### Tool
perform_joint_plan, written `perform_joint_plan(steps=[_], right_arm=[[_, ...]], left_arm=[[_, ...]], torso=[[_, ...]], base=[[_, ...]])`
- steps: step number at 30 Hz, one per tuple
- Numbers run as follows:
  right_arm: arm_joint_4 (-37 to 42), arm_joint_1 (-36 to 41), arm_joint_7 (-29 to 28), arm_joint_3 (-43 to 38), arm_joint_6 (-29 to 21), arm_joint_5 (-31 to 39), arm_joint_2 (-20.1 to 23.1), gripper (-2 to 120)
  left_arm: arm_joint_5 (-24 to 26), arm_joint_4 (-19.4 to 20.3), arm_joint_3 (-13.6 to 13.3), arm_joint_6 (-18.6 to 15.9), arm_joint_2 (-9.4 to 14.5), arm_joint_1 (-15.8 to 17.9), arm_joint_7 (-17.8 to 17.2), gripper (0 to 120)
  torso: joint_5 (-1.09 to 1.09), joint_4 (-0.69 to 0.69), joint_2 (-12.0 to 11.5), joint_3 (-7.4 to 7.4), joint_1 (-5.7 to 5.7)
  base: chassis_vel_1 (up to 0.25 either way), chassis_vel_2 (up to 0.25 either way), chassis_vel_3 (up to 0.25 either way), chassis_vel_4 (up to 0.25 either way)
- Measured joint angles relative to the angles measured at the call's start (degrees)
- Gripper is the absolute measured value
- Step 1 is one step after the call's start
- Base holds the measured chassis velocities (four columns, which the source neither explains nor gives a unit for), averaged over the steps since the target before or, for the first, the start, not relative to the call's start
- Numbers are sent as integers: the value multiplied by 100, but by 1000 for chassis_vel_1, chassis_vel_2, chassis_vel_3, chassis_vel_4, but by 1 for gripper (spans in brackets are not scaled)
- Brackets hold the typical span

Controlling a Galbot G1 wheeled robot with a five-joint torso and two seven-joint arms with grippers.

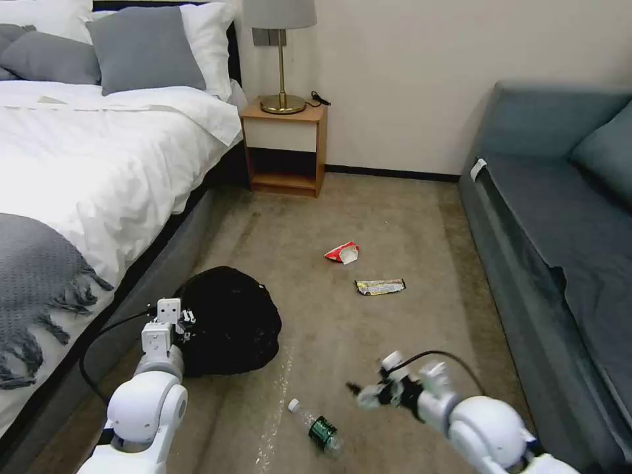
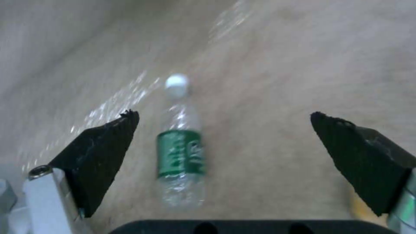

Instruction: Pick up the trash bin, then pick up the garbage on the floor and place it into the trash bin.

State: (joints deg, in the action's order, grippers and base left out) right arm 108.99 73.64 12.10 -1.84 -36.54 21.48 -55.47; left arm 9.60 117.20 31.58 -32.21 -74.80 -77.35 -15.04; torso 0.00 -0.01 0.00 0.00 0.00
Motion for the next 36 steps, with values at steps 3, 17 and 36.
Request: perform_joint_plan(steps=[3, 17, 36], right_arm=[[-271, -374, -2, 507, -58, -17, 1, 100], [-1436, -1278, -43, 1646, -175, -112, -350, 100], [-2825, -1467, 47, 1797, 75, -751, -1162, 100]], left_arm=[[-24, 0, -15, 8, -5, -2, 9, 5], [-93, 85, -72, 75, -17, -33, 114, 5], [-90, 415, -83, 24, 20, -226, 111, 5]], torso=[[-1, 1, 0, 0, 1], [0, 1, 0, 0, 0], [-1, 1, 0, 0, 1]], base=[[0, 0, 0, 0], [0, 0, 0, 0], [0, 0, 0, 0]])
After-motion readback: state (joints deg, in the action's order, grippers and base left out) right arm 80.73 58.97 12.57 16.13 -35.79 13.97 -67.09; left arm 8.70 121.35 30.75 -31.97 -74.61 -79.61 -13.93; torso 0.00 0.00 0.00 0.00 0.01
